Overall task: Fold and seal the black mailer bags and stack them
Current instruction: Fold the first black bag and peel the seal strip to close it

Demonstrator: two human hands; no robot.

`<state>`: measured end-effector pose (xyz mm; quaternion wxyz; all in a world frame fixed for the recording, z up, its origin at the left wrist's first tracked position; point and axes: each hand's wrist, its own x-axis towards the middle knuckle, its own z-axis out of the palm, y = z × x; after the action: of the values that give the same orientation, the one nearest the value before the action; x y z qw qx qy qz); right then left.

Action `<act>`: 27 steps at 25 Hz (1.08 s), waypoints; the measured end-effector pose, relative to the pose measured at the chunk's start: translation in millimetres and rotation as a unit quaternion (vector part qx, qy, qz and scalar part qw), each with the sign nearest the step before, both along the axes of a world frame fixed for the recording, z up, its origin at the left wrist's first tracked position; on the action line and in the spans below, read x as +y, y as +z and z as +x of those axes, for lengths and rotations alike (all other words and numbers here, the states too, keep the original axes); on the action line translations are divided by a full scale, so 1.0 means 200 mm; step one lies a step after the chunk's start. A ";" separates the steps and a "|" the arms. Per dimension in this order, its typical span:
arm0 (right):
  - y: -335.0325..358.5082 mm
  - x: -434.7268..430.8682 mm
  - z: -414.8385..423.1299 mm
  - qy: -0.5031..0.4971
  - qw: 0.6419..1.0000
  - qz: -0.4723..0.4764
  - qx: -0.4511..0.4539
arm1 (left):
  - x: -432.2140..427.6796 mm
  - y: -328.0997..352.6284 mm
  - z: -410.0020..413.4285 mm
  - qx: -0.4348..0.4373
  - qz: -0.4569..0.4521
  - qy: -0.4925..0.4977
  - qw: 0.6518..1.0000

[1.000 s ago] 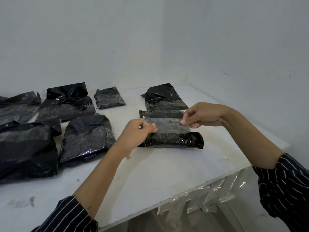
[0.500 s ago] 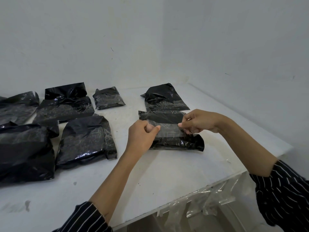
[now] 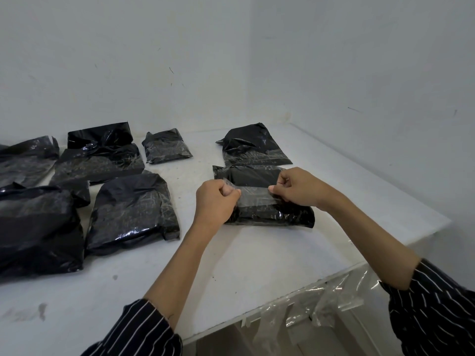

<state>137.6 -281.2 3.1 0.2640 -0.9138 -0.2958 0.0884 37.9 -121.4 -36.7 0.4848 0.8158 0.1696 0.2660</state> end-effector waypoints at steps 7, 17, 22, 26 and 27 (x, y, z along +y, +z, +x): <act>-0.03 0.03 -0.02 -0.031 0.997 -0.041 -0.059 | 0.00 -0.02 0.02 0.006 0.057 0.017 0.998; -0.12 0.06 -0.18 -0.055 0.938 -0.147 -0.309 | 0.05 -0.03 0.01 0.080 0.185 0.019 0.979; -0.14 0.06 -0.18 -0.060 0.910 -0.190 -0.363 | 0.09 0.01 -0.01 0.170 0.182 -0.012 0.968; -0.15 0.08 -0.21 -0.102 0.885 -0.190 -0.412 | 0.09 0.01 0.00 0.176 0.240 -0.007 0.955; -0.15 0.08 -0.22 -0.105 0.891 -0.194 -0.397 | 0.09 0.01 0.00 0.170 0.276 0.003 0.946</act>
<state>93.9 -264.3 -26.2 -0.0506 -0.9317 -0.2548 -0.2541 38.2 -104.1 -34.9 0.2044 0.9501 0.1718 0.1614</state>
